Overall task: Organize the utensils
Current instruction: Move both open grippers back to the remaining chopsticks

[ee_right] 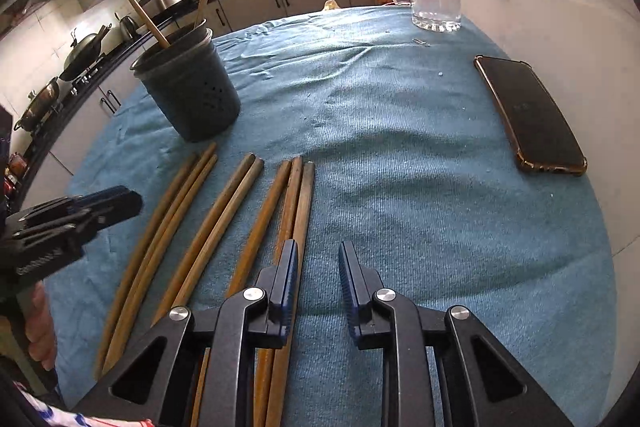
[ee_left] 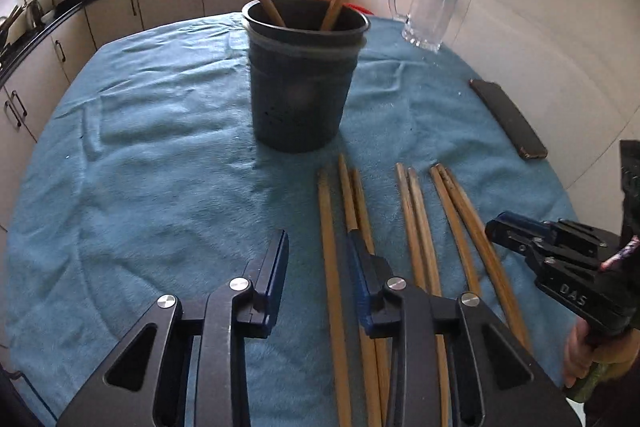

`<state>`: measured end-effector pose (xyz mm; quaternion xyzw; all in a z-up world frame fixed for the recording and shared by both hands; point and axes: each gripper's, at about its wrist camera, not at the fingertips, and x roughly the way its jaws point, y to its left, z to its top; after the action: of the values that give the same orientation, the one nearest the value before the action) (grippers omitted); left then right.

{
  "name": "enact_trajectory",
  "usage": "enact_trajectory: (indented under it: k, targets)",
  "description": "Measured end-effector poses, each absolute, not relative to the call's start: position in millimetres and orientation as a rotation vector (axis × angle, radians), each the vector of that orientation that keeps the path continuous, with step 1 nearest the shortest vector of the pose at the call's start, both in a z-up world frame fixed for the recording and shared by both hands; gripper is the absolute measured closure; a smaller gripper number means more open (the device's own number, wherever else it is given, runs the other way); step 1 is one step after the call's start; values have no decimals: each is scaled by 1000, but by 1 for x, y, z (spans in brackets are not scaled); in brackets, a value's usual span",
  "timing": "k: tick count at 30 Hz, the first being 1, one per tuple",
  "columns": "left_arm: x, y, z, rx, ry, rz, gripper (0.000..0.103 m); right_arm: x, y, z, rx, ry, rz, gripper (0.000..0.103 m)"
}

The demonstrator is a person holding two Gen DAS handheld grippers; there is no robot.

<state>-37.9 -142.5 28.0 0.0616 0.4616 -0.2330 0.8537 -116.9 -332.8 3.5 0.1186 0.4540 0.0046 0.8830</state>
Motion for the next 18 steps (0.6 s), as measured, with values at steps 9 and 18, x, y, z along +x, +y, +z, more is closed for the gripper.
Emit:
enact_trajectory:
  k: [9, 18]
  targets:
    - [-19, -165, 15, 195, 996, -441, 89, -99, -318, 3, 179, 951, -10, 81]
    - [-11, -168, 12, 199, 1018, -408, 96, -97, -323, 2, 163, 994, -55, 94]
